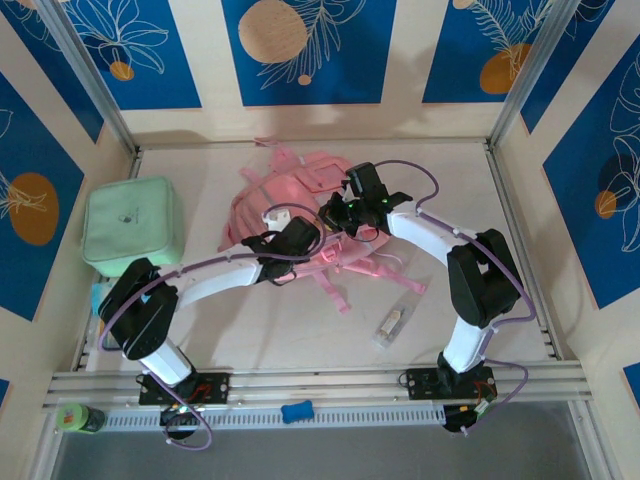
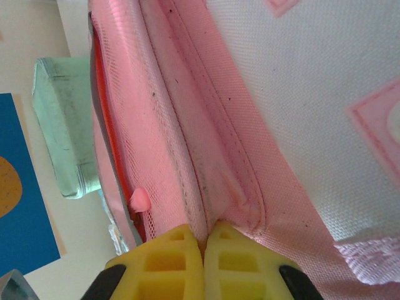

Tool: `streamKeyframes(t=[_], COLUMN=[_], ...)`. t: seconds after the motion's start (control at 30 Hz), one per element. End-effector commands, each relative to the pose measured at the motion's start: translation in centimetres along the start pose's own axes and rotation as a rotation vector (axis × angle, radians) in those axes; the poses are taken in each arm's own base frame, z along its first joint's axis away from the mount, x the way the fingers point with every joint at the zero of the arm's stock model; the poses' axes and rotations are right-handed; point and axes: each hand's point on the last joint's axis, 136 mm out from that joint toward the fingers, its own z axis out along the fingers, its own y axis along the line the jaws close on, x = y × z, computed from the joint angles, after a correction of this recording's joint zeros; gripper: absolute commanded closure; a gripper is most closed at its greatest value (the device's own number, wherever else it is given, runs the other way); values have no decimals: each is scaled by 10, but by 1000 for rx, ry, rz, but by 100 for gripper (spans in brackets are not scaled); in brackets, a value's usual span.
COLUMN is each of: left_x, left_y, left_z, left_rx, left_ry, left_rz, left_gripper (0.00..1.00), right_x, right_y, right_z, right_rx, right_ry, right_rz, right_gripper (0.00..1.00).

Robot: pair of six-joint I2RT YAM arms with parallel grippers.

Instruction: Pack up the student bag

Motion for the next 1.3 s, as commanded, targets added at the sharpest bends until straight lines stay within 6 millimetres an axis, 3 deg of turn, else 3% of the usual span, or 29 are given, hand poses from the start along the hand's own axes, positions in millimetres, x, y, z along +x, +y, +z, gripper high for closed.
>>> streamKeyframes(t=[0.0,0.23,0.3,0.5,0.6,0.7,0.8,0.9,0.97,1.07,1.13,1.27], left_x=[-24,-10,-2,25,26,23,18,19,26,30,28,22], left_y=[9,31,27,-44,-87,-107,-89,-47,-26,-9,-9,-32], left_z=[-11,-25,-30,-50,-59,-56,-48,-37,-29,-23,-25,-32], left_rx=[-1,-39,9,300,395,435,346,222,225,234,243,349], left_ry=[-57,43,80,169,174,173,141,126,148,160,161,140], left_rz=[59,291,328,378,397,367,383,452,452,419,411,370], left_gripper=[100,100,100,100,100,100,100,100,100,100,100,100], right_x=[-11,-25,-33,-65,-84,-101,-111,-117,-121,-121,-115,-87], right_y=[17,11,12,20,17,10,1,-15,-24,-24,-17,-1], right_z=[-16,-26,-26,-22,-27,-34,-45,-54,-58,-60,-62,-66], right_rx=[-56,-9,-15,0,23,31,51,46,45,29,4,-86], right_ry=[-23,13,23,55,21,0,-8,12,12,10,25,70], right_rz=[-70,-154,-165,-220,-228,-212,-226,-215,-193,-190,-192,-159], right_gripper=[100,100,100,100,100,100,100,100,100,100,100,71])
